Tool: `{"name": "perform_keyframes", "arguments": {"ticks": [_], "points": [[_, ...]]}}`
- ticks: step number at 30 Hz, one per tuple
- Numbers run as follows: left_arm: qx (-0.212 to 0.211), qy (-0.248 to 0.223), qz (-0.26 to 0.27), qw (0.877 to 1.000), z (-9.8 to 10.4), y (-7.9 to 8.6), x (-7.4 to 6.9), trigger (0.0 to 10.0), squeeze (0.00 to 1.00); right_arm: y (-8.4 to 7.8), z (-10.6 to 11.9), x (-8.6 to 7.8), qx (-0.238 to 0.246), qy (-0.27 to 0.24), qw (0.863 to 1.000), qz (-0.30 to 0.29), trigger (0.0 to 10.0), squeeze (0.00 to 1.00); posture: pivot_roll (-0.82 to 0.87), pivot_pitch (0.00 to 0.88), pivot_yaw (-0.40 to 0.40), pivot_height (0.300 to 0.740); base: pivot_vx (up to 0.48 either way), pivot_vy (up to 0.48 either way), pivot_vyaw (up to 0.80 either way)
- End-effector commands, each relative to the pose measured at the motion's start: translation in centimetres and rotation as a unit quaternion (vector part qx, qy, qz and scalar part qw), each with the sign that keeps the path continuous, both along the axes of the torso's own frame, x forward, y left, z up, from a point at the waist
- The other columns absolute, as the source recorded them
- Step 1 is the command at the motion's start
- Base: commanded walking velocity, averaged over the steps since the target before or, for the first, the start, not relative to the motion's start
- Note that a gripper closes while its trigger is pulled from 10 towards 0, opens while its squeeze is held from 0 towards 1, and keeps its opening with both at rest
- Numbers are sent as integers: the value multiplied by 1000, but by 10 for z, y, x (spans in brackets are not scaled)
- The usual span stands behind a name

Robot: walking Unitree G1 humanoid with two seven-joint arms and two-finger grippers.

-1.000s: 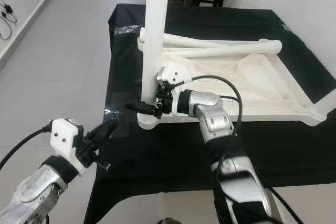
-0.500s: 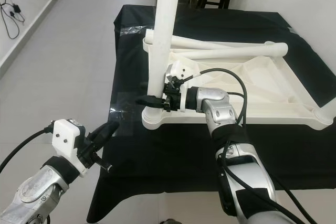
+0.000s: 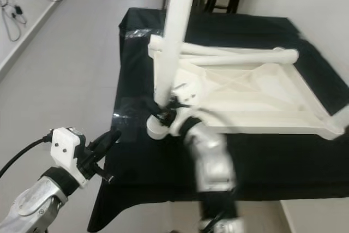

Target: Building children table

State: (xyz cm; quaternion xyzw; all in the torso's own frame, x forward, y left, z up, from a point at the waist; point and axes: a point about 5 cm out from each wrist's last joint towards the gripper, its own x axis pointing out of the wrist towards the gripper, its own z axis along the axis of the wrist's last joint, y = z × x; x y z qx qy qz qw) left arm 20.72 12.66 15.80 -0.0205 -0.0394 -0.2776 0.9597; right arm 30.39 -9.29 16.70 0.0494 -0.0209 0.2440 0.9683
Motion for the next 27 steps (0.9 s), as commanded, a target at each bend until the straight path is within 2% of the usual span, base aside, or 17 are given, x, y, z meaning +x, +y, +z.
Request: {"name": "perform_keyframes", "arguments": {"ticks": [1,7,8,11,12,13,15,18,19,20,21,24,27], "points": [[4,1,-5,1000,1,0,-2,10000,0,8,-23,-5,-7,59,998,4,0,0,56,133,-83,740,0,0,0],[3,-1,-5,1000,2,-2,-1,10000,0,3,-19,-2,-22,63,998,7,0,0,67,137,-98,740,0,0,0],[3,-2,-4,1000,2,-2,-1,10000,0,1,-18,0,-32,61,998,8,4353,0,73,139,-98,740,0,0,0],[3,-3,-4,1000,3,-2,-1,10000,0,-2,-15,3,-42,58,997,7,4353,0,73,139,-98,740,0,0,0],[3,-3,-4,1000,3,-2,0,10000,0,0,-6,8,-42,40,998,38,10000,1000,74,136,-98,740,0,0,0],[3,-3,-4,1000,3,-2,0,10000,0,1,-1,10,-40,29,997,64,10000,1000,74,136,-98,740,0,0,0],[3,-3,-4,1000,2,-2,0,10000,0,1,13,13,-39,-7,986,159,10000,1000,77,135,-97,740,0,0,0],[3,-3,-4,1000,2,-2,0,10000,0,0,17,13,-41,-18,982,182,10000,1000,77,135,-97,740,0,0,0],[3,-3,-4,1000,2,-2,0,10000,0,-4,21,16,-44,-26,975,214,10000,1000,80,133,-99,740,0,0,0],[3,-4,-4,1000,2,-3,0,10000,0,-9,24,19,-58,-32,967,246,10000,165,81,133,-102,740,0,0,0],[3,-4,-4,1000,2,-3,0,10000,0,-18,25,27,-85,-30,953,288,10000,0,88,133,-103,740,0,0,0],[3,-4,-4,1000,2,-3,-1,10000,0,-20,24,30,-92,-27,951,295,10000,0,91,134,-104,740,0,0,0],[3,-3,-3,1000,2,-4,-1,10000,0,-24,22,40,-93,-11,941,325,10000,0,106,138,-111,740,0,0,0]]}}
